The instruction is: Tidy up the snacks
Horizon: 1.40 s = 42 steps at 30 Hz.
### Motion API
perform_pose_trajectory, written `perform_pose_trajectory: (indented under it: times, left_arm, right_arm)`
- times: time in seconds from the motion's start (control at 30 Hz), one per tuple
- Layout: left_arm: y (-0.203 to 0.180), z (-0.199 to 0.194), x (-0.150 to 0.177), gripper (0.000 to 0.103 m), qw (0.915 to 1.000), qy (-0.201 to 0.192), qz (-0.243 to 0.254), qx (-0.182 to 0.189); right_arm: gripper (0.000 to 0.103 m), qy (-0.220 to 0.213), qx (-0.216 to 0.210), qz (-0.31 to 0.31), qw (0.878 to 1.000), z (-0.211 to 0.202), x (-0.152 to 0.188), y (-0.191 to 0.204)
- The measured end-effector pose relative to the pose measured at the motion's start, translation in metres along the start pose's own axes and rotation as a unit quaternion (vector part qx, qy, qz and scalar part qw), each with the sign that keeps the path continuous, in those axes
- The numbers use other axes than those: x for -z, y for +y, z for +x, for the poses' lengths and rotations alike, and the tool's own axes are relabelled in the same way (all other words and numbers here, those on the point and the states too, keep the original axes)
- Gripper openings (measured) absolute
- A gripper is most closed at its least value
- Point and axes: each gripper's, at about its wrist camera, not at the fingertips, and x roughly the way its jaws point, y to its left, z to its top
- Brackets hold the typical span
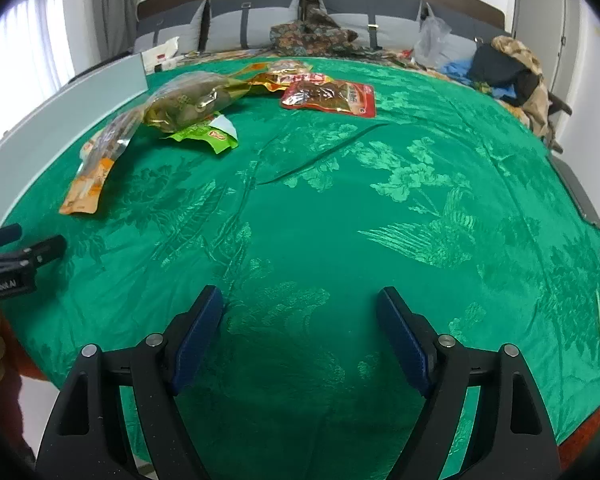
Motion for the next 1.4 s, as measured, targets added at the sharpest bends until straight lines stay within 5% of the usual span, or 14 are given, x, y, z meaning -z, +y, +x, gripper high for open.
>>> perform_pose_trajectory:
  times: [1.4]
  left_arm:
    - [0.0071, 0.0043, -0.0046, 0.103, 0.9985, 0.040, 0.015, 0.035]
  right_arm:
    - [0.084, 0.007, 0.007, 0.012, 1.000, 0.0026, -0.0027, -0.0011]
